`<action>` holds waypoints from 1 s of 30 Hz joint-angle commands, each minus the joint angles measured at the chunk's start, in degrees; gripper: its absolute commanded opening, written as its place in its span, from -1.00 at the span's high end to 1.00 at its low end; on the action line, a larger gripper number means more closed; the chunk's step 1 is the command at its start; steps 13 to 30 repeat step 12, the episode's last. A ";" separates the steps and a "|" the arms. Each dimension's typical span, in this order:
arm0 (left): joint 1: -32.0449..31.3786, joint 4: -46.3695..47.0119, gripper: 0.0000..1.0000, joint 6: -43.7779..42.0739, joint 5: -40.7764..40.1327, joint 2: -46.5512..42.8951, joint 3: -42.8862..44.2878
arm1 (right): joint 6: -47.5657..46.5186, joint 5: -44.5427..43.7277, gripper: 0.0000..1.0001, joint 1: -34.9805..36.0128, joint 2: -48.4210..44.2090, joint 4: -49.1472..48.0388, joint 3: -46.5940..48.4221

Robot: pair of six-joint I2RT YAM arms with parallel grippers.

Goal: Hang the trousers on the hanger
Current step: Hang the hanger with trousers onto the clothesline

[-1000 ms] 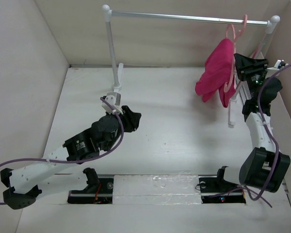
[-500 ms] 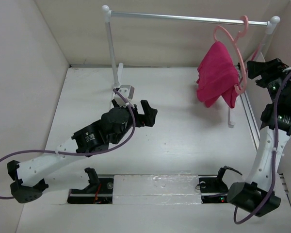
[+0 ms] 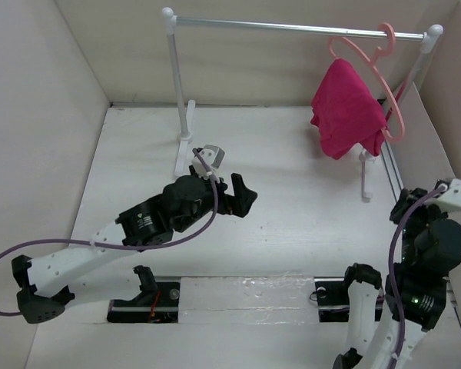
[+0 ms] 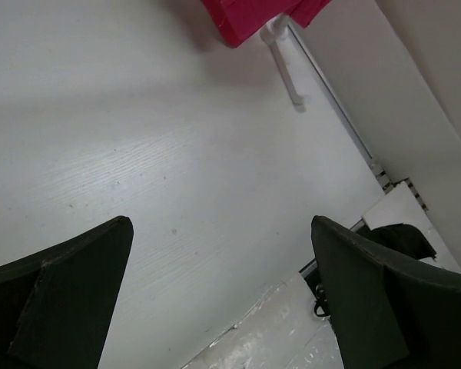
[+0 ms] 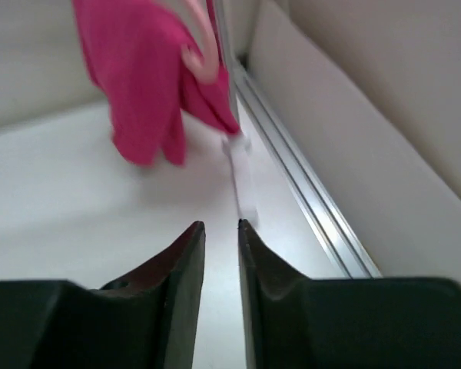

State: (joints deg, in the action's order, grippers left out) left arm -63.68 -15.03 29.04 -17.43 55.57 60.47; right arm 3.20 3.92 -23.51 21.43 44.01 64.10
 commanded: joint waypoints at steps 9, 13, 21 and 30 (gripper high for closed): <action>-0.22 0.70 -0.98 2.78 3.45 -8.19 -5.79 | -3.65 -2.08 -0.40 2.15 -4.82 15.49 -13.90; -0.22 -0.17 -0.98 2.60 3.55 -8.46 -5.89 | -1.38 -0.42 -0.41 2.15 -3.41 14.01 -17.06; -0.22 -0.17 -0.98 2.60 3.55 -8.46 -5.89 | -1.38 -0.42 -0.41 2.15 -3.41 14.01 -17.06; -0.22 -0.17 -0.98 2.60 3.55 -8.46 -5.89 | -1.38 -0.42 -0.41 2.15 -3.41 14.01 -17.06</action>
